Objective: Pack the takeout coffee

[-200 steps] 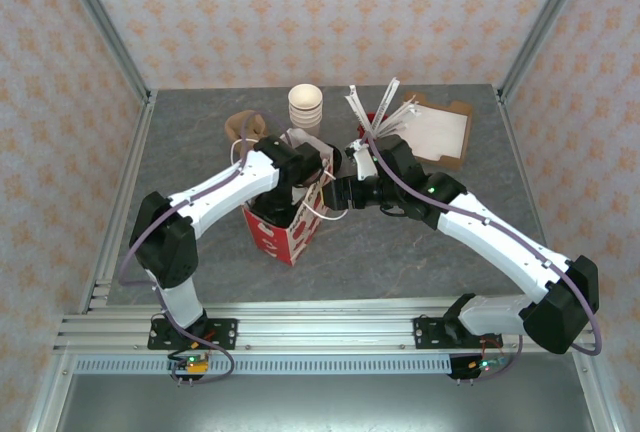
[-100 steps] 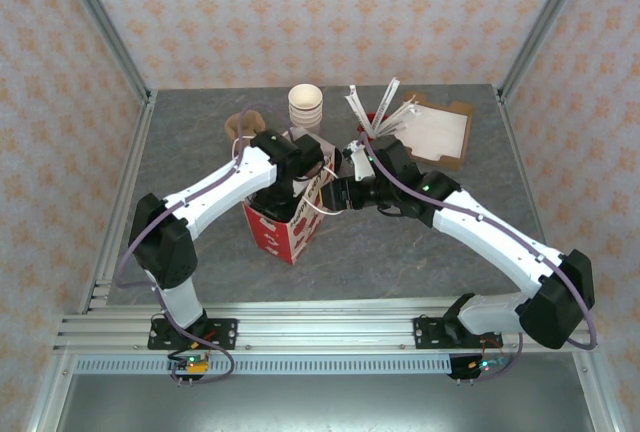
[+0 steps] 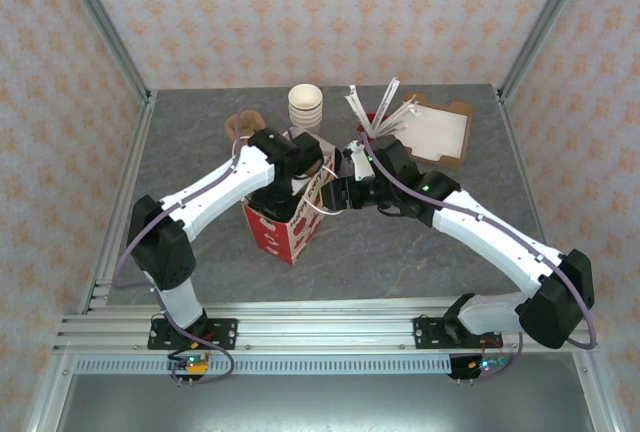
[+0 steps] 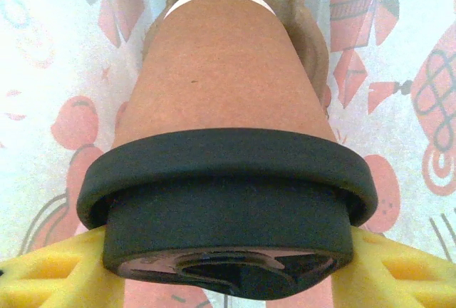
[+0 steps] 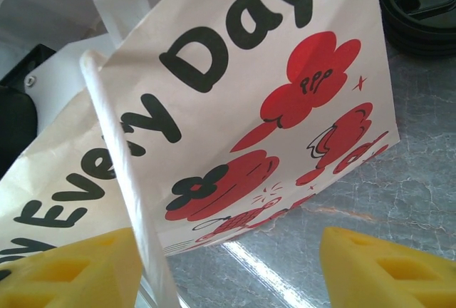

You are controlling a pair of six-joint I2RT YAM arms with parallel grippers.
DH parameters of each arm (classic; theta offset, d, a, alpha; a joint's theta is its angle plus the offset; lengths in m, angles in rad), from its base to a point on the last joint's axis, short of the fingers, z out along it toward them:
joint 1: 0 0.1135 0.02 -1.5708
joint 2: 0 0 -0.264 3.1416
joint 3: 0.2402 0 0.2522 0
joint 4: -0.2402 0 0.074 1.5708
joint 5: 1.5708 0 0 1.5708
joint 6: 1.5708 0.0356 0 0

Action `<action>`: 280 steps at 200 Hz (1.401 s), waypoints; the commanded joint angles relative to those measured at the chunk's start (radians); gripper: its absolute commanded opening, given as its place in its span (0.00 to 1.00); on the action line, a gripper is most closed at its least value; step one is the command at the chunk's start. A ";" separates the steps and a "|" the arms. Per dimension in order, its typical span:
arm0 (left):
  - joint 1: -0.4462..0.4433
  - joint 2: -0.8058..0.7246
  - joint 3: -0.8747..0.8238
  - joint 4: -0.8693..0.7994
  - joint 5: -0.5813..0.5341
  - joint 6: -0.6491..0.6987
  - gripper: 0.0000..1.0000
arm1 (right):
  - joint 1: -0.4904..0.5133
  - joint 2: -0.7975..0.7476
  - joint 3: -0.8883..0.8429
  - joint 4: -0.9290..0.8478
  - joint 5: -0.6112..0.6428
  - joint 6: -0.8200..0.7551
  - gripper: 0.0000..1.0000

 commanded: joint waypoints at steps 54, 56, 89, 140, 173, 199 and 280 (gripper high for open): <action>0.006 -0.048 0.033 -0.044 -0.033 0.016 0.37 | 0.007 -0.005 0.025 -0.006 0.024 -0.020 0.67; 0.006 -0.049 0.032 -0.045 -0.034 0.017 0.37 | 0.007 -0.005 0.024 -0.006 0.024 -0.019 0.67; 0.007 -0.051 0.042 -0.045 -0.034 0.018 0.37 | 0.007 -0.002 0.024 -0.006 0.022 -0.018 0.67; 0.008 -0.061 0.066 -0.070 -0.044 0.018 0.35 | 0.007 0.000 0.022 -0.004 0.024 -0.018 0.67; 0.007 -0.067 0.078 -0.078 -0.045 0.018 0.35 | 0.008 0.002 0.024 -0.001 0.021 -0.015 0.67; 0.007 -0.066 0.080 -0.079 -0.044 0.018 0.35 | 0.007 0.002 0.023 -0.004 0.021 -0.016 0.67; 0.006 -0.101 0.058 -0.104 -0.037 0.002 0.35 | 0.007 -0.004 0.018 0.002 0.020 -0.018 0.67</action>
